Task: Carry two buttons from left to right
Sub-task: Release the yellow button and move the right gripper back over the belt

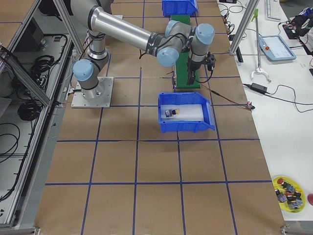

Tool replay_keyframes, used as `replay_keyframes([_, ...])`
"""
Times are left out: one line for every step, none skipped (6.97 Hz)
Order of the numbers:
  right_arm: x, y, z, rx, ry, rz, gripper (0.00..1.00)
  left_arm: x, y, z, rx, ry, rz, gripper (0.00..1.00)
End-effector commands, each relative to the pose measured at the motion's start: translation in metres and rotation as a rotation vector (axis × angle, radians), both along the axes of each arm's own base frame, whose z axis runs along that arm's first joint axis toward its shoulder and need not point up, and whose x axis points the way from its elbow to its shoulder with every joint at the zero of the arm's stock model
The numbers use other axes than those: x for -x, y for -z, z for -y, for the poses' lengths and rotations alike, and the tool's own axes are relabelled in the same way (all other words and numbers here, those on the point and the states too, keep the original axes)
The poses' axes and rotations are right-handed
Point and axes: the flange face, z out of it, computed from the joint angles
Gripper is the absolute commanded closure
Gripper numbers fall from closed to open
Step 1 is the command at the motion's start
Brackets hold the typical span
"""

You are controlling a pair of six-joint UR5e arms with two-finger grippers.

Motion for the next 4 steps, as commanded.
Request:
replay_keyframes([-0.111, -0.015, -0.009, 0.019, -0.017, -0.009, 0.0, 0.0, -0.001, 0.001, 0.0, 0.0, 0.0, 0.0])
replay_keyframes([-0.138, -0.011, -0.014, 0.022, -0.026, 0.004, 0.0, 0.0, 0.0, 0.0, -0.002, 0.001, 0.001, 0.0])
replay_keyframes([-0.149, -0.009, -0.008, 0.106, -0.043, 0.006, 0.0, 0.0, -0.001, 0.0, 0.001, 0.001, 0.002, 0.0])
replay_keyframes([-0.149, 0.006, -0.012, 0.114, -0.046, 0.005, 0.0, 0.0, -0.001, 0.0, 0.0, 0.001, 0.002, 0.0])
